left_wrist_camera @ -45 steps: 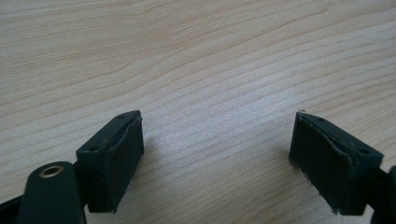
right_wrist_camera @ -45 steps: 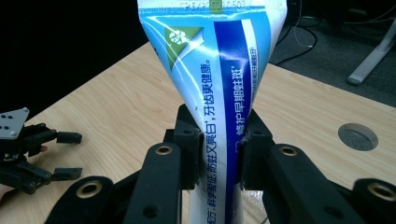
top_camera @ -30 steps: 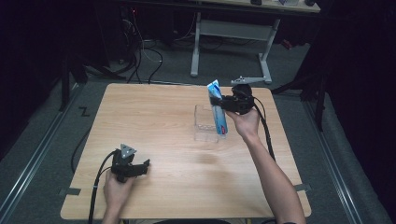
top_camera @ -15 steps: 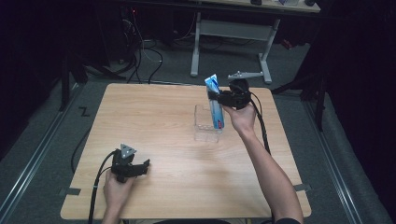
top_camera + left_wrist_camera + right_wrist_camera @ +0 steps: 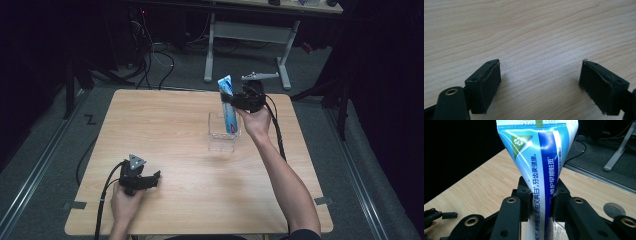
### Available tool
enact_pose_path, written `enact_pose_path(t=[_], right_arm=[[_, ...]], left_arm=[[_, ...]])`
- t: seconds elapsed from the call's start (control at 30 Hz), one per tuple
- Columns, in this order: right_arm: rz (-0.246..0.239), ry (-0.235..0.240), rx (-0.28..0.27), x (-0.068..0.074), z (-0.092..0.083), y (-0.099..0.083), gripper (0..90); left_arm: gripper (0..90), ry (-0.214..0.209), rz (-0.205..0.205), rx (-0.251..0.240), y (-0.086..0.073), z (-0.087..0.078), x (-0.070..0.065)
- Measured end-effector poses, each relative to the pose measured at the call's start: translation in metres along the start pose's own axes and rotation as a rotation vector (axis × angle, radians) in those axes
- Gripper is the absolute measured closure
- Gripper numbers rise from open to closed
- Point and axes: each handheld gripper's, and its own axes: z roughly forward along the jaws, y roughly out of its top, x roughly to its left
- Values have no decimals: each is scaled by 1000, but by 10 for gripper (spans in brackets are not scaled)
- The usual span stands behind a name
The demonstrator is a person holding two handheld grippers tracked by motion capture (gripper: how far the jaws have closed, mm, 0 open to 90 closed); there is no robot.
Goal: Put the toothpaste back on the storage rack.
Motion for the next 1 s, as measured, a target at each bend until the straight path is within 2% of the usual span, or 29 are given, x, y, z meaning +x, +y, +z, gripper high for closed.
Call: enact_pose_path(t=[0.2,0.47,0.67,1.0], right_arm=[[6,-6,-7,-1,3,0,733],[7,-40,4,-8,9,-4,731],[21,-64,19,-15,15,-13,729],[46,-74,39,-22,22,-24,728]], left_arm=[[180,0,0,0,0,0,0],[181,0,1,0,0,0,0],[181,0,1,1,0,0,0],[180,0,1,1,0,0,0]])
